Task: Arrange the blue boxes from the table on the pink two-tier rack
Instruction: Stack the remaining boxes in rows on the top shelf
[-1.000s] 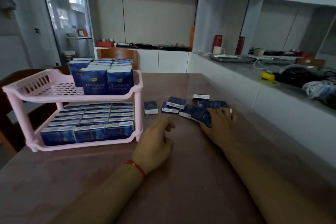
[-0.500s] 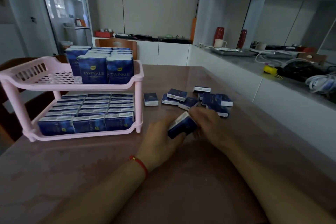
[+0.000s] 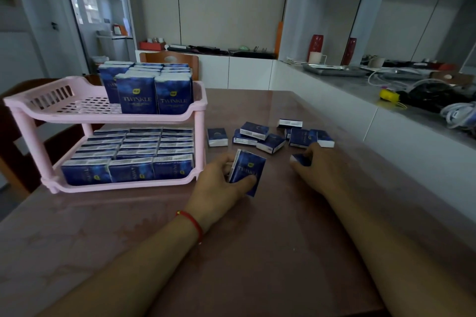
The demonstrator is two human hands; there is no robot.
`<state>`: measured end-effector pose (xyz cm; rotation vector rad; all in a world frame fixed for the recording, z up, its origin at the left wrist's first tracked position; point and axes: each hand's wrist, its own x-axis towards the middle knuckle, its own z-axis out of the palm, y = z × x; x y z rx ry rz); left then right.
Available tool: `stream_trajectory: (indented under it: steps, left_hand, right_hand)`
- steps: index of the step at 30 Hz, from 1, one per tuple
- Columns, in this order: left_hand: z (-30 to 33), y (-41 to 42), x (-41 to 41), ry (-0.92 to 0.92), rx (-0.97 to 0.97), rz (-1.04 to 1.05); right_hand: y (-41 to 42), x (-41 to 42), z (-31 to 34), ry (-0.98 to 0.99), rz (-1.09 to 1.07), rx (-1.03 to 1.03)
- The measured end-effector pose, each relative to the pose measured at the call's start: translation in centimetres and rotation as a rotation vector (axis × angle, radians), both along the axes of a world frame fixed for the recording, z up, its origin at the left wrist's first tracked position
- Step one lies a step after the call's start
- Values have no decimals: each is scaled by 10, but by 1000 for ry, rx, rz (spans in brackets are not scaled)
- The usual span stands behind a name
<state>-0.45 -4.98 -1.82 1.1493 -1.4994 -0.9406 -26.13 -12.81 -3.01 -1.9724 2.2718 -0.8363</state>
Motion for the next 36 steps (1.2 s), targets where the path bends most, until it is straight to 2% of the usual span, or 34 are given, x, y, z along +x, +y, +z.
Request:
stream_trajectory:
  steps: [2, 5, 7, 11, 16, 21, 25, 29, 34, 36]
  left_hand:
    - [0, 0, 0, 17, -1, 11]
    - [2, 0, 0, 153, 65, 9]
    - [4, 0, -2, 262, 135, 13]
    - [11, 1, -2, 470, 294, -58]
    - [3, 0, 5, 175, 78, -109]
    - [0, -4, 15, 65, 9, -191]
    - [-1, -4, 20, -70, 15, -239]
    - [3, -1, 25, -223, -45, -249]
    - [7, 7, 27, -164, -89, -254]
    - [9, 10, 27, -220, -171, -215]
  right_hand:
    - [14, 10, 5, -72, 131, -57]
    - [42, 26, 26, -193, 455, -331]
    - [61, 39, 39, -227, 664, -441]
    - [78, 70, 41, -174, 811, -358]
    - [74, 78, 33, -30, 865, -271]
    - [75, 73, 33, -223, 801, -144]
    - [68, 72, 27, -191, 725, -76]
    - [65, 73, 25, -228, 747, -76]
    - [66, 73, 24, -325, 756, -70]
    - [67, 72, 25, -382, 779, -50]
